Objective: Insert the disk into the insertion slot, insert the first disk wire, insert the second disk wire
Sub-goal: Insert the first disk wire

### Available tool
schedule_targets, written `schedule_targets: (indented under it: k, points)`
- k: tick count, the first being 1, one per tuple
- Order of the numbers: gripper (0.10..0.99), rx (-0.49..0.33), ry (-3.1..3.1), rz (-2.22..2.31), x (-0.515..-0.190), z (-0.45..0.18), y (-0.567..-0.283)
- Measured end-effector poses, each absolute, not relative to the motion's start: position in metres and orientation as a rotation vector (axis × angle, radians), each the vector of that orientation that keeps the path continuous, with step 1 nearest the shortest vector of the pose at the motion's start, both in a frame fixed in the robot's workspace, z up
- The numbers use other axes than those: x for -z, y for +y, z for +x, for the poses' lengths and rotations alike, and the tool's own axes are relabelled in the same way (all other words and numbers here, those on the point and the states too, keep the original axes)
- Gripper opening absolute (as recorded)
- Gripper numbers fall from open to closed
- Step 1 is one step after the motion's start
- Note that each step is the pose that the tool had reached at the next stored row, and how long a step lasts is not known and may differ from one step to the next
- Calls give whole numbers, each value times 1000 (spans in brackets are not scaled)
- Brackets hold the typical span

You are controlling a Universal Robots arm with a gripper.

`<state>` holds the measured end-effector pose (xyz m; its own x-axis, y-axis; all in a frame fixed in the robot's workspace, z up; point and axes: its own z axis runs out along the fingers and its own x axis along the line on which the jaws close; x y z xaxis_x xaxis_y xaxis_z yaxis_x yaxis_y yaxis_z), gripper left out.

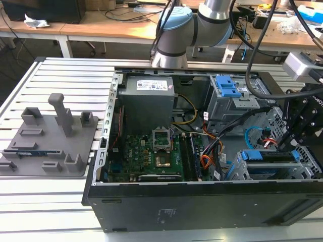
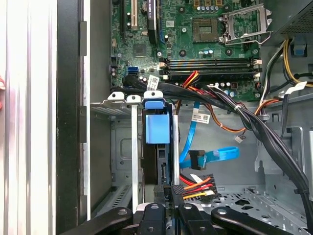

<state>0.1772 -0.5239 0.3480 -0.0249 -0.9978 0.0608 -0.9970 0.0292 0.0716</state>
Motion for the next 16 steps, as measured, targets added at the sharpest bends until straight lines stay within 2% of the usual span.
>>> schedule_targets:
  k: [16]
  points:
    - [165, 13, -2184, 2126, -341, 177, -524]
